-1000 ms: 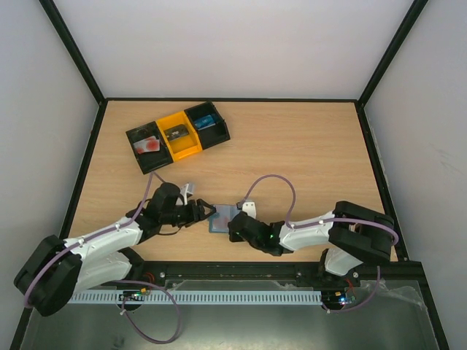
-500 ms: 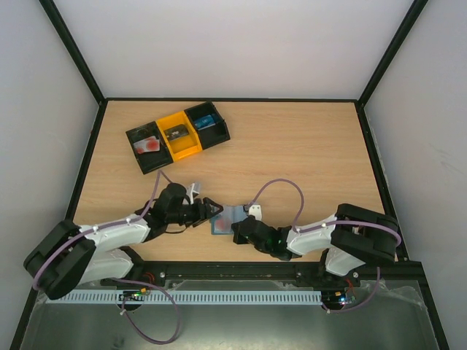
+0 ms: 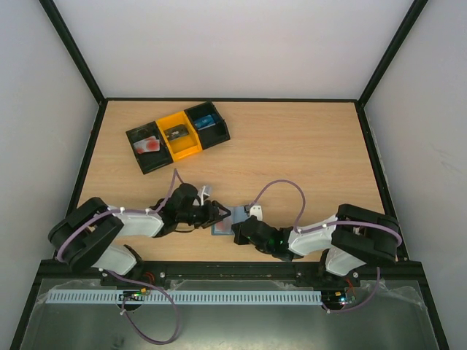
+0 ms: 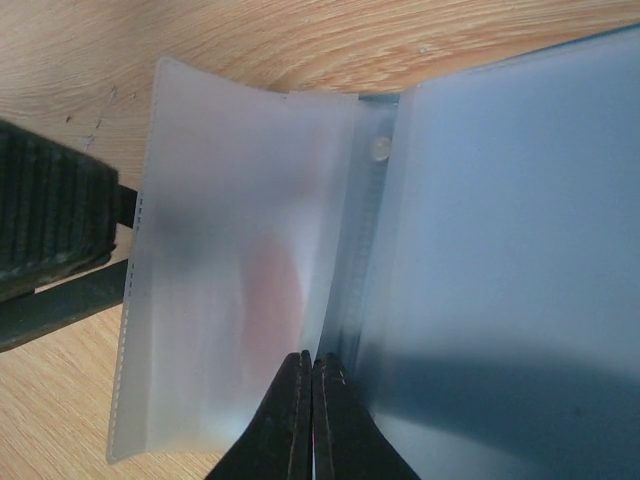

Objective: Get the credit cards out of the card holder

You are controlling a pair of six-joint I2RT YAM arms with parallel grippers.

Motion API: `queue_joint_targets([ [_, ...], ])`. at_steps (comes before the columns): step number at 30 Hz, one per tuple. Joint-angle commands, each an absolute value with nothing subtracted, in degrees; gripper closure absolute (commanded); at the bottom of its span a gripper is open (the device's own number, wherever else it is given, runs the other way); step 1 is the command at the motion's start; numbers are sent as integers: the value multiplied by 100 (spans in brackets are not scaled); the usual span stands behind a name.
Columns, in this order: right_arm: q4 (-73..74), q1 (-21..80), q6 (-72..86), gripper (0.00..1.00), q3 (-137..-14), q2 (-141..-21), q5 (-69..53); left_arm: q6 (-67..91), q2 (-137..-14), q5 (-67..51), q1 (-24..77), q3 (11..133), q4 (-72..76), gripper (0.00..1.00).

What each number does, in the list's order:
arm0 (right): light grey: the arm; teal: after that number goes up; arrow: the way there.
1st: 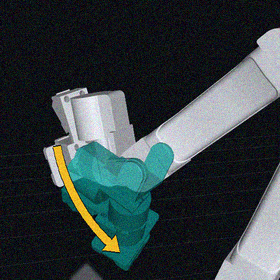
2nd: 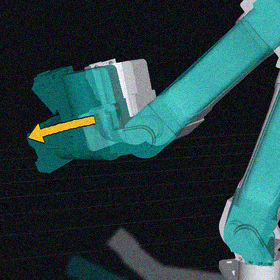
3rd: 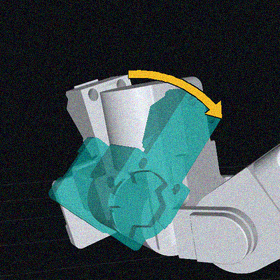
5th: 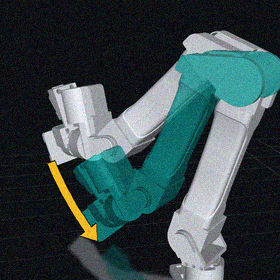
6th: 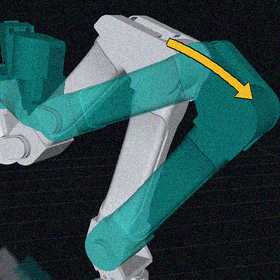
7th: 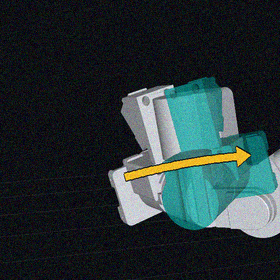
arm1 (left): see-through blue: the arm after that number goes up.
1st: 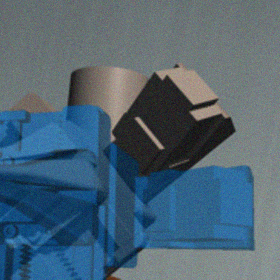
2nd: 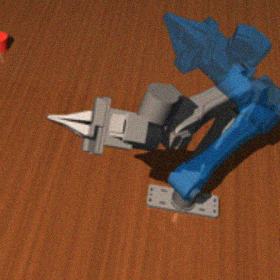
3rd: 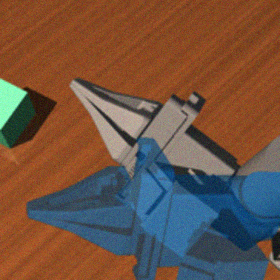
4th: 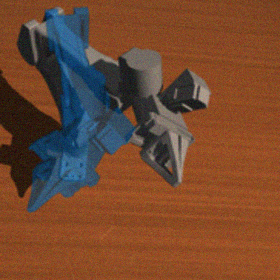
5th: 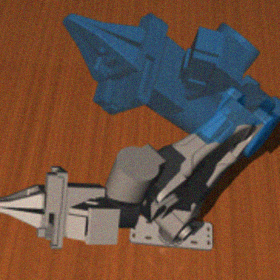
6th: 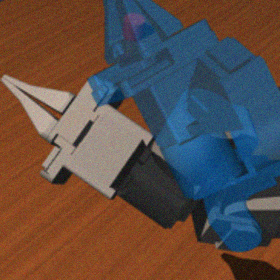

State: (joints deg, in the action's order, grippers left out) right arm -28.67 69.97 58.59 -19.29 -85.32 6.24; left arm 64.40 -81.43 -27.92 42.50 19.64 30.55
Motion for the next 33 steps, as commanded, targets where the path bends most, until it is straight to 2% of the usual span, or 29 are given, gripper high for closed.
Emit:
queue_joint_targets([
  [1,-2717,6979,5906,98,-1784,-8403,665,6425,-8377,-2884,4353,2200,3419,51],
  [5,-2621,6978,5890,96,-1779,-8259,706,6451,-8466,-2870,4441,2268,3428,60],
  [10,-2266,6979,5845,87,-1811,-7807,834,6460,-8495,-2824,4514,2327,3371,73],
  [15,-1740,6979,5805,77,-1758,-7105,1155,6485,-8570,-2801,4562,2378,3404,80],
  [19,-1301,6979,5814,71,-1653,-6378,1482,6494,-8701,-2799,4638,2519,3422,79],
  [27,-710,6979,6052,69,-1203,-4684,2013,6587,-9126,-2845,4855,2817,3719,78],
  [33,-525,6974,6108,68,-1016,-4003,2138,6497,-9093,-2803,4865,2908,3547,60],
])
